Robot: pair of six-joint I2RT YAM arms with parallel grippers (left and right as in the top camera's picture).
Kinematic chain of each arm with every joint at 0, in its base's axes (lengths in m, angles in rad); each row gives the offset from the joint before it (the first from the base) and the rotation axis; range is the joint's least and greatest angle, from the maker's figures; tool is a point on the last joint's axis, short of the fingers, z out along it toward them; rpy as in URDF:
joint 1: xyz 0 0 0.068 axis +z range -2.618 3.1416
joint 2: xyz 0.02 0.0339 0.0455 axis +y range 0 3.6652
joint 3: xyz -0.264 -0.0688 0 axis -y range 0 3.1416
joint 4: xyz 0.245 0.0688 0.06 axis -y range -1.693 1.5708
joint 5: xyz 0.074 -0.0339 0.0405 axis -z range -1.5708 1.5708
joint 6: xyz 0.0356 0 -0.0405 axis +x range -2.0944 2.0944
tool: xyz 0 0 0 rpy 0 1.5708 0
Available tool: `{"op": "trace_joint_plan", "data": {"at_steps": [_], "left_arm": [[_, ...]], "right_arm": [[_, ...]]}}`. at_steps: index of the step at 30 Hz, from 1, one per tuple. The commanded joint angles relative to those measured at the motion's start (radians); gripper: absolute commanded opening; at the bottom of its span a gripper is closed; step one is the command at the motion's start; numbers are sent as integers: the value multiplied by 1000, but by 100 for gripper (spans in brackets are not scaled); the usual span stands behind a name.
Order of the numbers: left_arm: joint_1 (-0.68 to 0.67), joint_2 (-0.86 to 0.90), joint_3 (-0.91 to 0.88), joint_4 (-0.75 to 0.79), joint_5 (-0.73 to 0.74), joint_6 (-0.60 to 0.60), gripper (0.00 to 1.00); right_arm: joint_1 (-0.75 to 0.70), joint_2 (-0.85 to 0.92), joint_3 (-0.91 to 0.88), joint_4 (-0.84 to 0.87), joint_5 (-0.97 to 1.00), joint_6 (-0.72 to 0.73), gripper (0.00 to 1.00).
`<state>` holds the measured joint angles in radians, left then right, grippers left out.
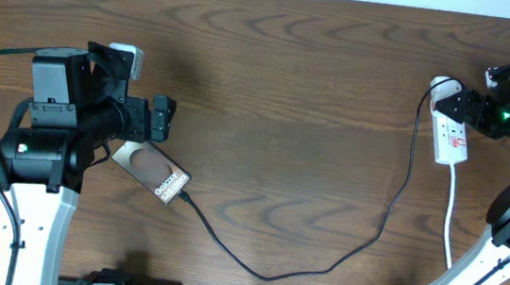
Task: Plug charger to phone and switch on socket
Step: 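Press the orange switch beside the charger plug with the right gripper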
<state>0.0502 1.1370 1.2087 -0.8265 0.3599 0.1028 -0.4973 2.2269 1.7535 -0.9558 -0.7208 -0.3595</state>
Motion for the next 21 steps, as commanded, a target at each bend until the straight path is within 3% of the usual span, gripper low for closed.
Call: {"op": "trace_joint_plan", "data": {"at_steps": [1, 21], "left_arm": [[-2, -1, 16, 0, -6, 9, 100], [-2, -1, 16, 0, -7, 10, 100]], "right_arm": [[39, 0, 17, 5, 4, -38, 99], [89, 1, 17, 43, 121, 53, 99]]}}
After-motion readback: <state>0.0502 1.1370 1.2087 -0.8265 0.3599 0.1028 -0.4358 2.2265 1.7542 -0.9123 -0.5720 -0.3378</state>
